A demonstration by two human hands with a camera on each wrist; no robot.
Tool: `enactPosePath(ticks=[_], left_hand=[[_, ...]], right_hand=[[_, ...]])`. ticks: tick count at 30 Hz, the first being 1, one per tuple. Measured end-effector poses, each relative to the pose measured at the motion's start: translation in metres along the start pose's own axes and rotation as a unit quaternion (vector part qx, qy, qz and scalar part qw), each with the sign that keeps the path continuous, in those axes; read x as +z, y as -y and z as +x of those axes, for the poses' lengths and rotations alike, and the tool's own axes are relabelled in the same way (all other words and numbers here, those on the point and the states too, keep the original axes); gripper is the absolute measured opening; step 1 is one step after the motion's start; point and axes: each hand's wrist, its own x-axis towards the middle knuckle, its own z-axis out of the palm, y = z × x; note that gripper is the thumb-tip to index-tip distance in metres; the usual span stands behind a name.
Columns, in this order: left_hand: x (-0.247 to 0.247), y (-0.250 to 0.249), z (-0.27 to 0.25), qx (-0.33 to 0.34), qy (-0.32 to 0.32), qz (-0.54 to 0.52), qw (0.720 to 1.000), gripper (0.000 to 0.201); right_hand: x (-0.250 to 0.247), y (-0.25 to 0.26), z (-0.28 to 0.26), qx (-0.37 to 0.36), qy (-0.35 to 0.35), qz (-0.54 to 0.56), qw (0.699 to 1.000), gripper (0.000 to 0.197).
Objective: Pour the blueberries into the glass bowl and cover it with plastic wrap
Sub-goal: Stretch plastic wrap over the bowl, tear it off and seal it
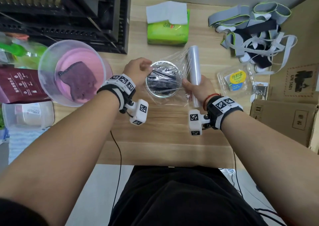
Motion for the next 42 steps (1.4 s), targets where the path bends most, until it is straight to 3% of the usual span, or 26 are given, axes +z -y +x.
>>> enactPosePath(ticks=[5,8,11,17,21,23,26,29,32,39,42], left_hand=[[-0.003,0.008,0.011,-0.034,-0.087,0.000,0.996,0.019],[-0.006,0.010,0.014,-0.044,-0.123,-0.032,0.991,0.010],[-0.013,0.008,0.016,-0.061,-0.167,-0.051,0.983,0.013],[-0.006,0.004,0.017,-0.088,-0.151,-0.082,0.981,0.011],[-0.004,-0.004,0.006,-0.076,-0.095,-0.067,0.990,0.060],[-0.002,-0.010,-0.005,-0.027,-0.071,-0.038,0.996,0.080],[0.010,-0.020,-0.023,0.066,0.023,0.050,0.996,0.115],[0.028,-0.016,-0.031,0.089,0.107,0.140,0.980,0.146],[0.034,-0.004,-0.032,0.096,0.109,0.195,0.970,0.155],[0.035,0.002,-0.032,0.093,0.058,0.255,0.961,0.147],[0.034,-0.007,-0.033,0.056,0.075,0.330,0.939,0.163]], right_hand=[[0.000,-0.004,0.002,0.006,0.001,0.005,1.000,0.059],[-0.001,-0.003,0.002,0.000,-0.004,-0.005,1.000,0.051],[-0.001,-0.005,0.004,-0.003,0.000,-0.002,1.000,0.053],[0.000,-0.006,0.004,-0.008,-0.005,-0.006,1.000,0.054],[0.001,-0.007,0.005,-0.009,-0.007,0.000,1.000,0.057],[0.002,-0.008,0.005,0.000,-0.001,0.018,1.000,0.058],[0.003,-0.010,0.005,0.014,0.007,0.048,0.999,0.059],[0.003,-0.010,0.004,0.018,0.008,0.050,0.999,0.061],[0.002,-0.009,0.003,0.011,0.013,0.048,0.999,0.063],[0.002,-0.008,0.000,0.004,0.012,0.036,0.999,0.060],[0.001,-0.008,0.000,-0.002,0.003,0.018,1.000,0.059]])
